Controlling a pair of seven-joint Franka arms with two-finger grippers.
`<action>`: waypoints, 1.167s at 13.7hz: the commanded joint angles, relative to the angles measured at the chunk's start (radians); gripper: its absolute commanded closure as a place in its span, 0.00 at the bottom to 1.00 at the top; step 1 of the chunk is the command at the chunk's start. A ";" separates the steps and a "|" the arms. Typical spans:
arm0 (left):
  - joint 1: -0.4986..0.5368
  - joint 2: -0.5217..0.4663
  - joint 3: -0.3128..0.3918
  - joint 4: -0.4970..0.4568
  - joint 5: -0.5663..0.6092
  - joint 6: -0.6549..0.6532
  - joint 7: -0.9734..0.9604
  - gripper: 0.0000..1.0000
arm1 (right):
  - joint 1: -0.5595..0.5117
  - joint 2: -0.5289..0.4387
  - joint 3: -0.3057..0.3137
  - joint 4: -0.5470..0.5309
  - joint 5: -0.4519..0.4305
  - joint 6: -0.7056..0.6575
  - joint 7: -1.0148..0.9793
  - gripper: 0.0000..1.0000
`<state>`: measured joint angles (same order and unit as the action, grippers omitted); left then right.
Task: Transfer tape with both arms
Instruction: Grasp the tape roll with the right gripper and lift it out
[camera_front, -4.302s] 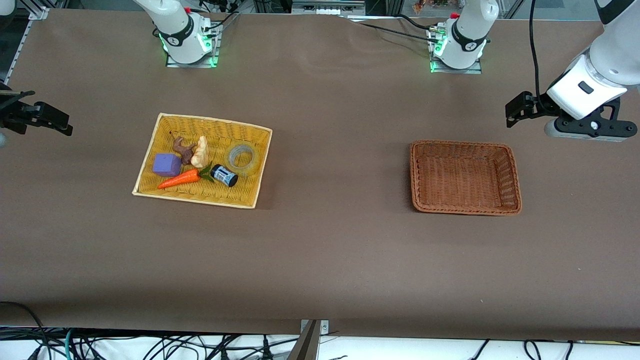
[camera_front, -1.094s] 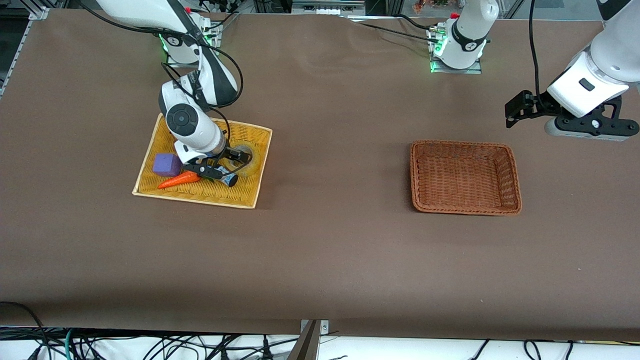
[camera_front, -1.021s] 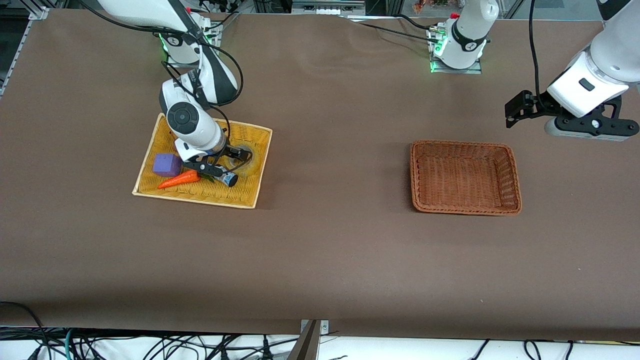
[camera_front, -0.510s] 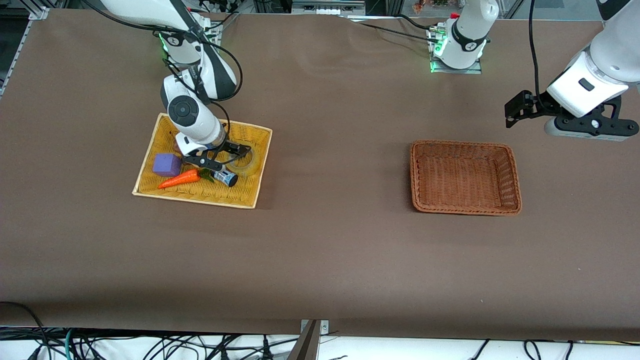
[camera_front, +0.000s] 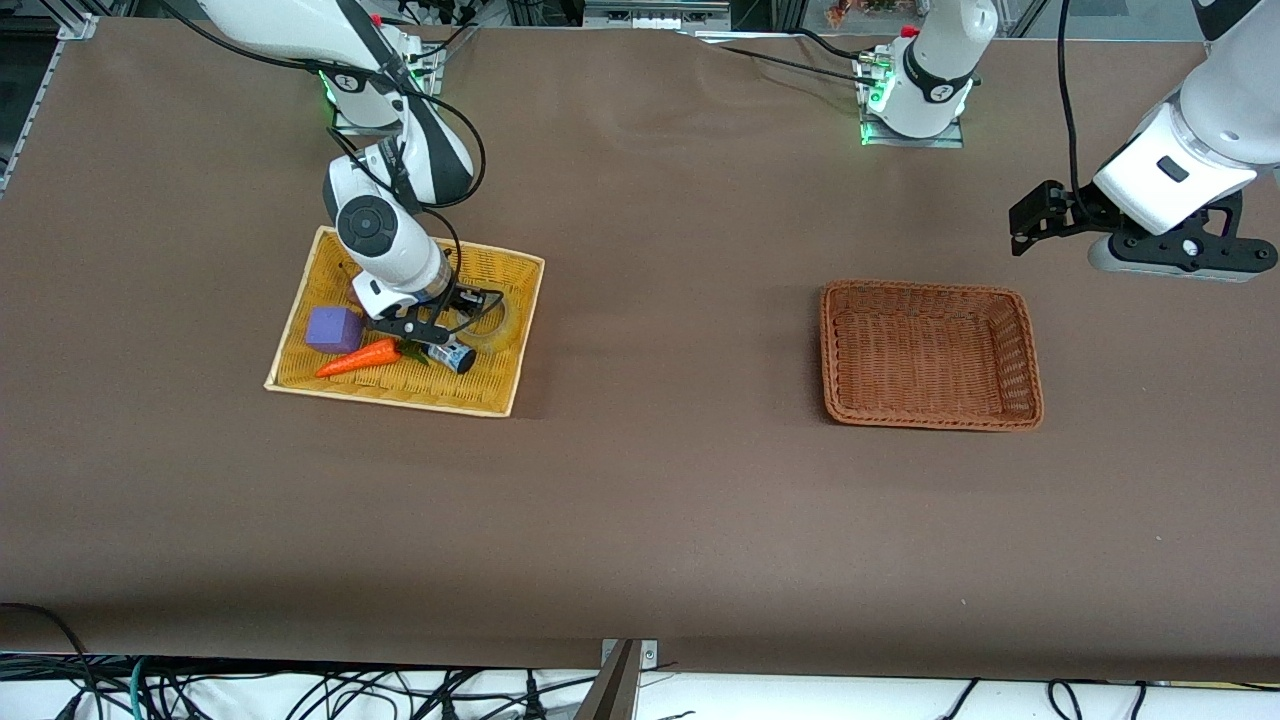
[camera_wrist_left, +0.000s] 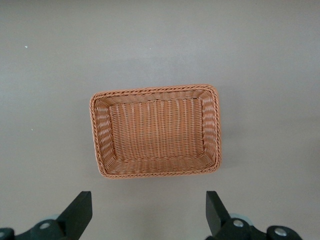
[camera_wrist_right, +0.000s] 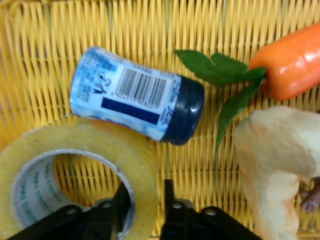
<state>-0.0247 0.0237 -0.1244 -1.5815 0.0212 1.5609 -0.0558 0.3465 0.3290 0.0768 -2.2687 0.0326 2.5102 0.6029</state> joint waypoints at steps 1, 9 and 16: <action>-0.001 0.015 0.000 0.031 -0.013 -0.008 -0.004 0.00 | -0.011 -0.010 0.003 0.046 -0.005 -0.049 -0.017 1.00; 0.000 0.016 0.000 0.029 -0.015 -0.008 -0.003 0.00 | 0.005 -0.062 0.105 0.325 -0.003 -0.379 0.174 1.00; 0.003 0.015 0.002 0.029 -0.014 -0.010 0.001 0.00 | 0.222 0.186 0.138 0.641 -0.006 -0.373 0.450 1.00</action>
<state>-0.0247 0.0242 -0.1240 -1.5813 0.0212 1.5609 -0.0558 0.5023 0.3769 0.2217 -1.7765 0.0330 2.1498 0.9719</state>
